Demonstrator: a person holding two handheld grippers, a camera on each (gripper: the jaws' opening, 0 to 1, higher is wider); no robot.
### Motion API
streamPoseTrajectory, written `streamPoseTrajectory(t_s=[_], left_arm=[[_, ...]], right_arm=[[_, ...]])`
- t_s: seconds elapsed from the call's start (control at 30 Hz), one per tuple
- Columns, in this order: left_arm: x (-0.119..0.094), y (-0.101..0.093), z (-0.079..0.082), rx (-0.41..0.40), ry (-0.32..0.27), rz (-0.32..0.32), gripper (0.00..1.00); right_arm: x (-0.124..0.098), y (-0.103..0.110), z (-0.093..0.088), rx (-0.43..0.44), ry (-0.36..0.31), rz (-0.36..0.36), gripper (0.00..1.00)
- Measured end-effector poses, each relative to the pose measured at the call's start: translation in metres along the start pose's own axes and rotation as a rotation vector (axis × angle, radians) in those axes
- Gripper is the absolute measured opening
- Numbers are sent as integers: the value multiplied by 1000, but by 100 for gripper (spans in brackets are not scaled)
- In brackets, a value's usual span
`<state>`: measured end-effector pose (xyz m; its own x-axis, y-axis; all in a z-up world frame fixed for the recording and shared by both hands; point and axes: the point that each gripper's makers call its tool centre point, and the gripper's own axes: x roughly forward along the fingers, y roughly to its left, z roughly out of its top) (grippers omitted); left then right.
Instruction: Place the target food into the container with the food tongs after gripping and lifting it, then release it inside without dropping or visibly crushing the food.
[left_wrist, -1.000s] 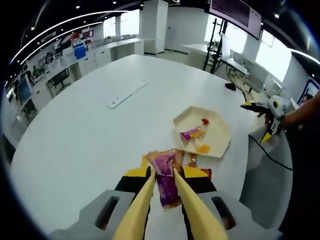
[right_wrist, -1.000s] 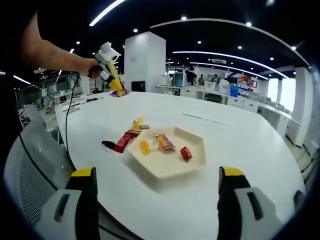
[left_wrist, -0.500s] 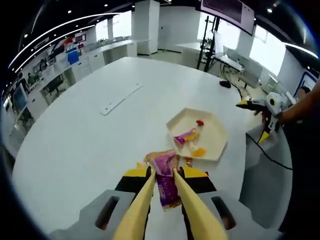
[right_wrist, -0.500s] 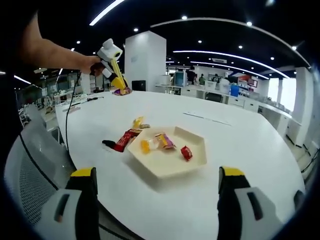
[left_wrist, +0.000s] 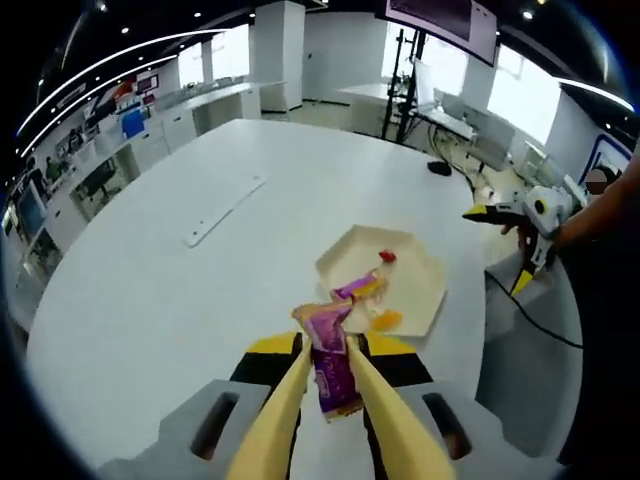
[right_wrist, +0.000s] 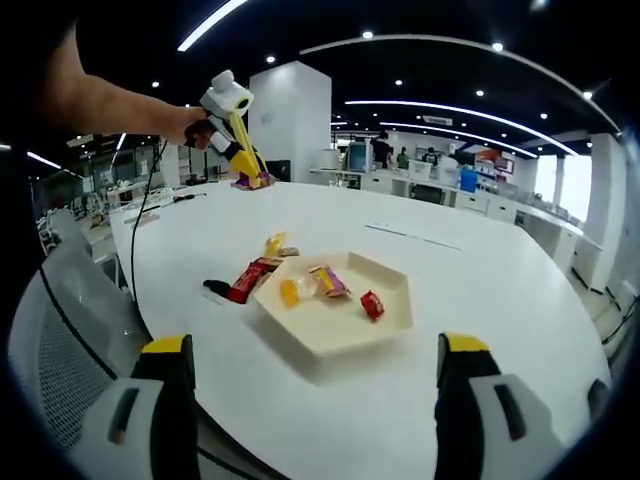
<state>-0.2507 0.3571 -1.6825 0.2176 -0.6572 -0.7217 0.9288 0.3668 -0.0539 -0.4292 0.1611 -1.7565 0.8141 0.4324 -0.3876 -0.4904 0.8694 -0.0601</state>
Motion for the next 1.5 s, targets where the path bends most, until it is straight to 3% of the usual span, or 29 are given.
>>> streamPoseTrajectory(t_s=[0.47,1.5], left_arm=[[21,-17,22,41,3,-30,18],[71,-81,65,136,-4,-101,18]], right_arm=[[0,0,0,2,-2,-3,100],[-1,-3,0,19,-5,-17,99]])
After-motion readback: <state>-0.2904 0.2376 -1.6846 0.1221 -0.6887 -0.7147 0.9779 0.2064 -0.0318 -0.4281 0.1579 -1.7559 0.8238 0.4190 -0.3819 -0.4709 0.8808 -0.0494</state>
